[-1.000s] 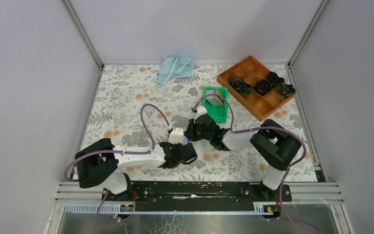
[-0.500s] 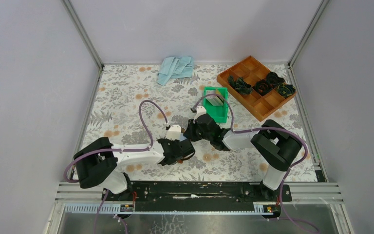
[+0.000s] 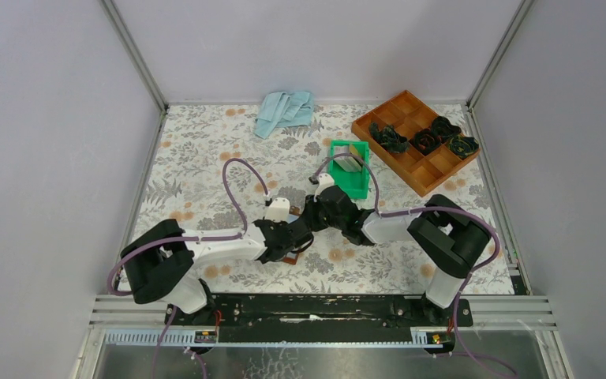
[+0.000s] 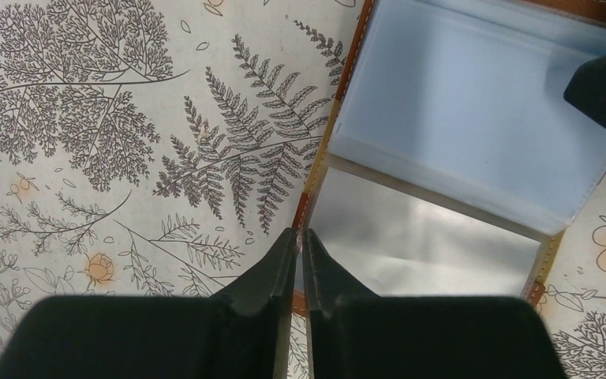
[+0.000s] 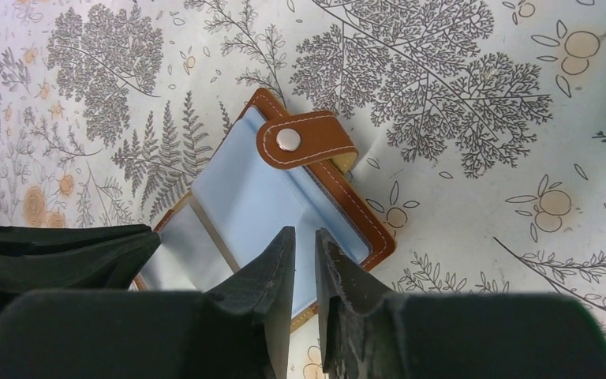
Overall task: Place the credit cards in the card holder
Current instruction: Open the card holder at the center of the board.
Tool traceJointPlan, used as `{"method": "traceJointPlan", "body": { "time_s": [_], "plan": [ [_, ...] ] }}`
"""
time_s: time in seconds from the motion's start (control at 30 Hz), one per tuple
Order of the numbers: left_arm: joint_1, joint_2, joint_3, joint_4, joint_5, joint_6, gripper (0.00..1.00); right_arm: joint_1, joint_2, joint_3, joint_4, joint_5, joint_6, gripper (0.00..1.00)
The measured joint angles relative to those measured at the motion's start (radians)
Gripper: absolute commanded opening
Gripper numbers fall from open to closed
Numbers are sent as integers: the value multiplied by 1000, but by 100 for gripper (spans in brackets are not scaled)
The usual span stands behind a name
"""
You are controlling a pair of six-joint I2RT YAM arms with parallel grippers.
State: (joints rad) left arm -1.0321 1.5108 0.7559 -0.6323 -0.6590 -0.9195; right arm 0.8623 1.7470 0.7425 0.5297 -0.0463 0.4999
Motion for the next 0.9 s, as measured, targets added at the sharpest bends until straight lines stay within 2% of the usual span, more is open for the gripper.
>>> {"method": "traceJointPlan", "body": {
  "time_s": [0.37,0.9],
  "plan": [
    [0,1,0,11,-1,-2,13,20,-14,15,9,-52,-13,25],
    [0,1,0,20,-3,-8,13,22,140,151,59,-180,-14,27]
  ]
}}
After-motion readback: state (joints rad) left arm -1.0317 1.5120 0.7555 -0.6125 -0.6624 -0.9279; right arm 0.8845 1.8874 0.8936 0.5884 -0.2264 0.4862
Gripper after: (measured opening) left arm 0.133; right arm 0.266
